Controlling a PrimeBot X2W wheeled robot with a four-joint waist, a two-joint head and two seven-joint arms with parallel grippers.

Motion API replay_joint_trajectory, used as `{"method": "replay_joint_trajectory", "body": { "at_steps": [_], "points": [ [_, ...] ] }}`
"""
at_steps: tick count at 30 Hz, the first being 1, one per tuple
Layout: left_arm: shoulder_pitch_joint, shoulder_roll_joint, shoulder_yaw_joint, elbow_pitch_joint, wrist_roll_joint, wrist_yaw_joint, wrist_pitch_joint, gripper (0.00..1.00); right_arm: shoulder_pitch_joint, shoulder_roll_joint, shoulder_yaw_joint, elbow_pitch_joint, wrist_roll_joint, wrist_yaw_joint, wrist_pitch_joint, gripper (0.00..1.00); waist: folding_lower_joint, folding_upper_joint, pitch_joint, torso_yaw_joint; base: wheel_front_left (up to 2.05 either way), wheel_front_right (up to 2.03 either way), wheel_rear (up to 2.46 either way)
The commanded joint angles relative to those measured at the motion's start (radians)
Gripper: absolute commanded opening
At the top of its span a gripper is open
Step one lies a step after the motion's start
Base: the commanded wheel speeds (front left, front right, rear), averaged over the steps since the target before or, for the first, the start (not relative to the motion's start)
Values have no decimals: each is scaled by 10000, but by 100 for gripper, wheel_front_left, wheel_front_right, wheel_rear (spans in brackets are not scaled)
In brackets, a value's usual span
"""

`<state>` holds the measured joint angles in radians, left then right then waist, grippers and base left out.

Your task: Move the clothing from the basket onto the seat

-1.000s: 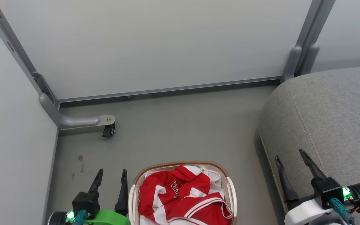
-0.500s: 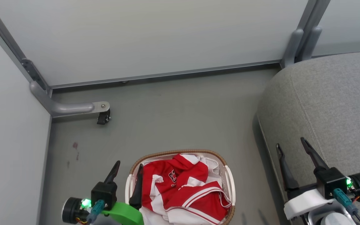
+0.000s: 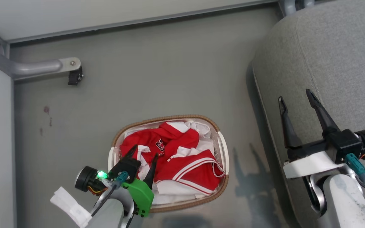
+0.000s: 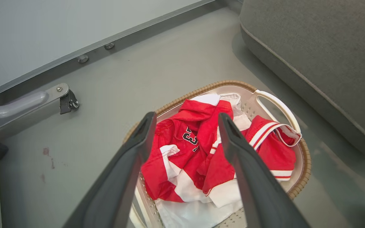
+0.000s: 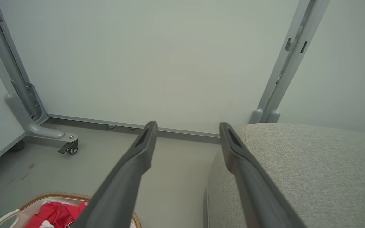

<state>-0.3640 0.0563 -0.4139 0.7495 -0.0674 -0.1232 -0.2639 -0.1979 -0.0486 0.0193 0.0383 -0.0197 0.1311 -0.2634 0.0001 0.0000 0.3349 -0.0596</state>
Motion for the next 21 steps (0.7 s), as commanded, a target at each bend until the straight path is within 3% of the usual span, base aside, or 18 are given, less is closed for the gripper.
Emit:
{"method": "replay_joint_trajectory", "body": {
  "at_steps": [1,9,21],
  "points": [
    [-468,137,-124,223,107,-48,-10,100,-290,-31,5,-124,149,-6,-21,100,-1,0,1623,-871,0,0,0],
    [-1668,312,-1186,1523,493,-73,-10,100,-1045,-28,252,-505,595,-6,-21,100,-1,0,3109,-1488,0,0,0],
    [-2805,475,-2432,2522,589,-67,-10,100,-1561,-28,542,-730,1082,-6,-21,100,-1,0,4501,-2064,0,0,0]
  ]
}}
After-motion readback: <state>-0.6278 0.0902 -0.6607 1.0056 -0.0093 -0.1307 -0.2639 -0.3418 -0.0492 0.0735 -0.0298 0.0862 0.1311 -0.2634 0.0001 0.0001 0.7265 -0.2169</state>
